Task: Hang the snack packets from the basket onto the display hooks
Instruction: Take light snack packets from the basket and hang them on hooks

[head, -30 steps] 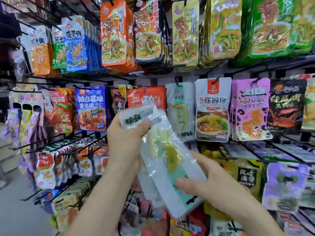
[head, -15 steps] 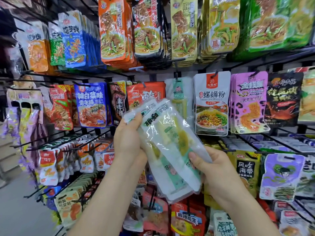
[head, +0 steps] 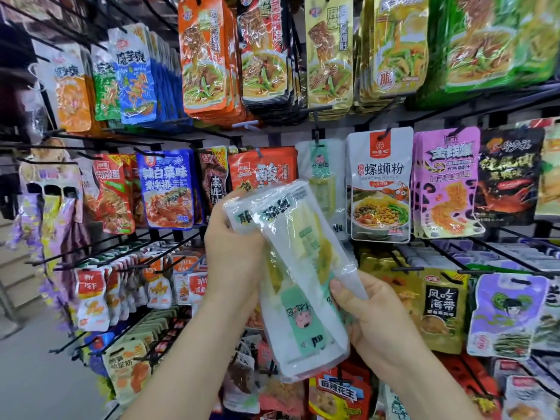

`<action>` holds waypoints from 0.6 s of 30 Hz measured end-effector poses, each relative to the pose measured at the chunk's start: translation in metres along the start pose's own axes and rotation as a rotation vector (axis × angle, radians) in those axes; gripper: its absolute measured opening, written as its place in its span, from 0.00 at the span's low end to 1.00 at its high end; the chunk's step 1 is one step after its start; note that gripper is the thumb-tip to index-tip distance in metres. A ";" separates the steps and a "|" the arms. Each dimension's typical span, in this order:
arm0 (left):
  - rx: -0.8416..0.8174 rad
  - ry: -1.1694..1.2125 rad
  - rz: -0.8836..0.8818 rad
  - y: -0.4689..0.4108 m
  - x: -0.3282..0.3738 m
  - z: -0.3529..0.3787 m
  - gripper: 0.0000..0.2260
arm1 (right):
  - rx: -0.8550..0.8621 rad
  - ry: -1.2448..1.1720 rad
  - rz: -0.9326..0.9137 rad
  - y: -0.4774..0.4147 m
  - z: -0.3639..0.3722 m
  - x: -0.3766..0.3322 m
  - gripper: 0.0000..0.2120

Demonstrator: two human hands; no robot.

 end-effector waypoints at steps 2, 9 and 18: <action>0.009 -0.038 0.017 0.000 0.005 -0.005 0.28 | -0.010 0.036 -0.009 0.001 0.001 -0.003 0.09; -0.035 -0.124 0.108 -0.003 0.038 -0.029 0.18 | 0.175 0.455 -0.252 -0.008 -0.045 -0.095 0.12; -0.187 -0.299 0.191 0.011 0.075 -0.024 0.14 | 0.025 0.952 -0.324 -0.026 -0.033 -0.161 0.01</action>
Point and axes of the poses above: each hand's wrist, its own y-axis away from the middle knuckle, its own z-axis out of the palm, x = y × z, the point moved 10 cm from there along -y, towards the middle knuckle, and after that the axes turned 6 degrees about -z, right-handed, at the moved point
